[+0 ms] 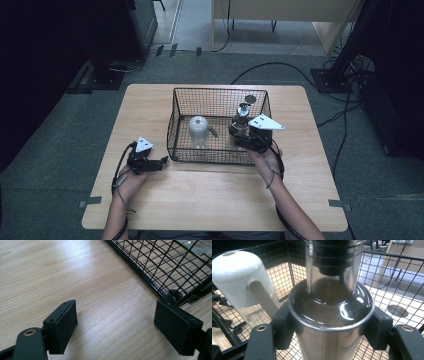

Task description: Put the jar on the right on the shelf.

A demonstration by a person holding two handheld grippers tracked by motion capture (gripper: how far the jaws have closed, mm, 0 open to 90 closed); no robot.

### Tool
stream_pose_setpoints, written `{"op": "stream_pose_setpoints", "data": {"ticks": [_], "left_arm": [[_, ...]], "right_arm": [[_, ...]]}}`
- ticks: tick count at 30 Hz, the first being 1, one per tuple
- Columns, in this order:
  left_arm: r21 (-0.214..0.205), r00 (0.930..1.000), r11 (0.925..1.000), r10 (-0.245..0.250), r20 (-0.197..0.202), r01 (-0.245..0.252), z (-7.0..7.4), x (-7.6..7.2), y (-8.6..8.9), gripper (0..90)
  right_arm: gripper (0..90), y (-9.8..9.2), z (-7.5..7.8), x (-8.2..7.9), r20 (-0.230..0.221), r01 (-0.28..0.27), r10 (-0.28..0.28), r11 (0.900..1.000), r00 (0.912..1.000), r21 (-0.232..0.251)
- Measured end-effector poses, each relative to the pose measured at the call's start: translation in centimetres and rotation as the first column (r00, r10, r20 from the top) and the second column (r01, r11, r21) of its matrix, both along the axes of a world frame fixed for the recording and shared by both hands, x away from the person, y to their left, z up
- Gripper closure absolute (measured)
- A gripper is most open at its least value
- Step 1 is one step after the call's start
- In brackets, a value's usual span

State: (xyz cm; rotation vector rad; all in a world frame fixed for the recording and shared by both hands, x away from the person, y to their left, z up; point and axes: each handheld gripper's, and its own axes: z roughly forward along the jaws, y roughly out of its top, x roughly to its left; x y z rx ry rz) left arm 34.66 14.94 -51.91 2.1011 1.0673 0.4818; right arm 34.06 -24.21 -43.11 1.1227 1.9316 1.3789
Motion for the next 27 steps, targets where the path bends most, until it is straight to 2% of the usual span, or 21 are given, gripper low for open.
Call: {"op": "stream_pose_setpoints", "data": {"ticks": [13,17,23,27], "left_arm": [[0.000,1.0000,1.0000,0.000,0.000,0.000,0.00,0.00,0.00,18.8],[0.000,1.0000,1.0000,0.000,0.000,0.000,0.00,0.00,0.00,18.8],[0.000,1.0000,1.0000,0.000,0.000,0.000,0.00,0.00,0.00,18.8],[0.001,1.0000,1.0000,0.000,0.000,0.000,0.00,0.00,0.00,18.8]], "right_arm": [[34.6,0.09,0.05,-0.07,0.011,-0.002,0.002,0.9998,0.9999,-0.021],[31.9,0.02,0.03,-0.07,0.010,-0.001,0.001,0.9996,1.0000,-0.027],[25.3,-0.10,0.13,-0.15,-0.033,0.005,-0.005,0.9998,0.9994,-0.017],[24.7,0.00,0.26,-0.41,-0.046,0.004,-0.006,0.9989,0.9989,-0.048]]}}
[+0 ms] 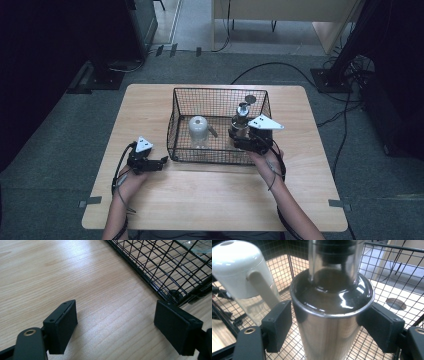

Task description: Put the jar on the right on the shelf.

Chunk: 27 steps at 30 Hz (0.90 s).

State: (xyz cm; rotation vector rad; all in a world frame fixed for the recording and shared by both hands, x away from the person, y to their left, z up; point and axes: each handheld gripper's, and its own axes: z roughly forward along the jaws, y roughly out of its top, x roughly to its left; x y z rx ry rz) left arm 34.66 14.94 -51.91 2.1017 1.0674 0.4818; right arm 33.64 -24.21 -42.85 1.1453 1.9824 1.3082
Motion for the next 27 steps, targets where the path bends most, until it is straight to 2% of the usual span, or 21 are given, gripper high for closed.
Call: {"op": "stream_pose_setpoints", "data": {"ticks": [4,8,12,15,21,25,27], "left_arm": [[0.000,1.0000,1.0000,0.000,0.000,0.000,0.0,0.0,0.0,18.8],[0.000,1.0000,1.0000,0.000,0.000,0.000,0.0,0.0,0.0,18.8],[0.000,1.0000,1.0000,0.000,0.000,0.000,0.0,0.0,0.0,18.8],[0.000,1.0000,1.0000,0.000,0.000,0.000,0.0,0.0,0.0,18.8],[0.000,1.0000,1.0000,0.000,0.000,0.000,0.0,0.0,0.0,18.8],[0.000,1.0000,1.0000,0.000,0.000,0.000,0.0,0.0,0.0,18.8],[0.000,1.0000,1.0000,0.000,0.000,0.000,0.0,0.0,0.0,18.8]], "right_arm": [[24.2,-0.2,0.5,-0.4,0.006,0.003,-0.003,0.9996,1.0000,-0.026],[24.2,-0.5,0.8,-0.5,-0.028,-0.027,0.026,0.9992,0.9993,-0.028],[24.2,-0.7,0.9,-1.0,-0.011,-0.040,0.040,0.9985,0.9992,-0.036],[24.2,-0.9,0.9,-1.1,-0.028,-0.054,0.053,0.9981,0.9982,-0.031],[24.2,-1.1,1.2,-1.5,-0.055,-0.078,0.075,0.9956,0.9957,-0.053],[24.3,-1.2,1.4,-1.9,-0.062,-0.072,0.067,0.9937,0.9958,-0.086],[24.3,-1.3,1.6,-2.1,-0.070,-0.067,0.061,0.9941,0.9957,-0.086]]}}
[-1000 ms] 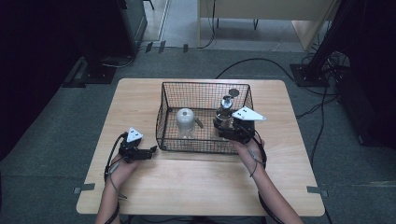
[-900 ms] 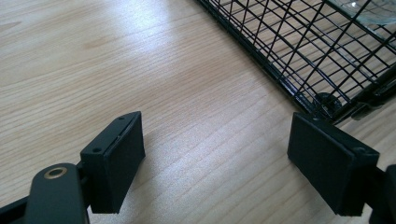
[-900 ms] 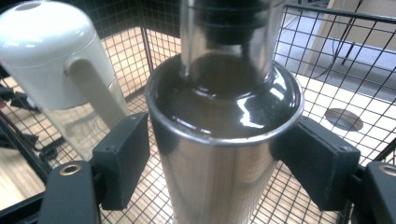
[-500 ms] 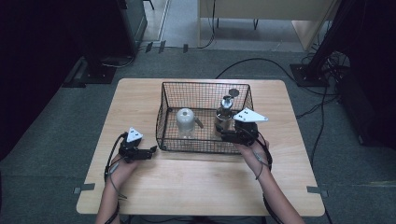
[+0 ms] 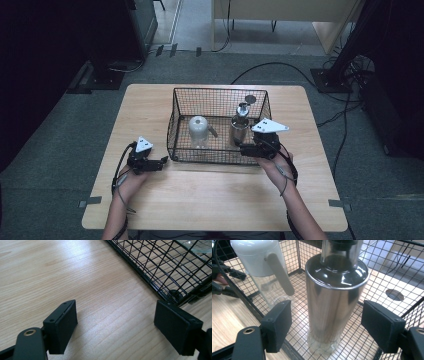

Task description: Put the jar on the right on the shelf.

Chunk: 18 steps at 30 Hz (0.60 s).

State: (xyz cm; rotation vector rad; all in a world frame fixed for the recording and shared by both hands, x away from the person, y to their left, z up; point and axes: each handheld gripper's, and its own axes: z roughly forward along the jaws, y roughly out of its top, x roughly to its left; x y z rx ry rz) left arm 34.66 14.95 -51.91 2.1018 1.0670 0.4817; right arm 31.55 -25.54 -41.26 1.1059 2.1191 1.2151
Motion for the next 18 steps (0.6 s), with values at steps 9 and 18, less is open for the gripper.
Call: {"op": "stream_pose_setpoints", "data": {"ticks": [9,18], "left_arm": [[0.000,1.0000,1.0000,0.000,0.000,0.000,0.0,0.0,0.0,18.8],[0.000,1.0000,1.0000,0.000,0.000,0.000,0.0,0.0,0.0,18.8]], "right_arm": [[23.5,-0.9,0.1,-0.5,-0.024,-0.046,0.046,0.9989,0.9987,-0.005],[22.6,-1.7,0.2,-0.9,-0.025,-0.077,0.076,0.9970,0.9968,-0.008]]}}
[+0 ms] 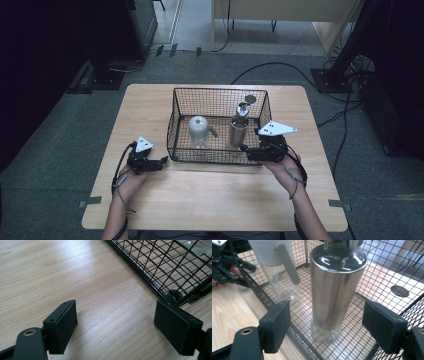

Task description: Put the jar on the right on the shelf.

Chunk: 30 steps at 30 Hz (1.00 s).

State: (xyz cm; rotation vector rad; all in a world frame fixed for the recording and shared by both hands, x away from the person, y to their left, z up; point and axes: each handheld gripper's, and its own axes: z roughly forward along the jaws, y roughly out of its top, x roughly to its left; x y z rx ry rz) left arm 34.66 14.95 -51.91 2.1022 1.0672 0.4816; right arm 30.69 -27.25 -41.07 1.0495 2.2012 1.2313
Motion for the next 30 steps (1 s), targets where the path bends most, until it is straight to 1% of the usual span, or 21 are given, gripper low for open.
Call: {"op": "stream_pose_setpoints", "data": {"ticks": [6,16,19,22,26,30], "left_arm": [[0.001,1.0000,1.0000,-0.001,0.000,0.001,0.0,0.0,0.0,18.8],[0.001,1.0000,1.0000,0.001,0.000,-0.001,0.0,0.0,0.0,18.8],[0.002,1.0000,1.0000,0.002,0.000,-0.002,0.0,0.0,0.0,18.8],[0.002,1.0000,1.0000,0.002,0.000,-0.002,0.0,0.0,0.0,18.8],[0.002,1.0000,1.0000,0.001,-0.001,-0.001,0.0,0.0,0.0,18.8],[0.002,1.0000,1.0000,0.001,-0.001,-0.001,0.0,0.0,0.0,18.8]], "right_arm": [[22.5,-0.1,0.1,-0.2,-0.001,-0.014,0.014,0.9997,0.9999,-0.021],[21.4,-1.4,1.0,-0.9,0.009,-0.020,0.020,0.9998,0.9998,0.009],[21.2,-1.8,1.2,-1.1,0.008,-0.028,0.028,0.9995,0.9996,0.011],[20.8,-2.2,1.3,-1.1,-0.001,-0.036,0.036,0.9993,0.9993,0.012],[20.5,-2.8,1.3,-1.0,-0.024,-0.049,0.049,0.9981,0.9985,0.038],[20.5,-3.0,1.3,-1.1,-0.019,-0.064,0.065,0.9976,0.9977,0.026]]}}
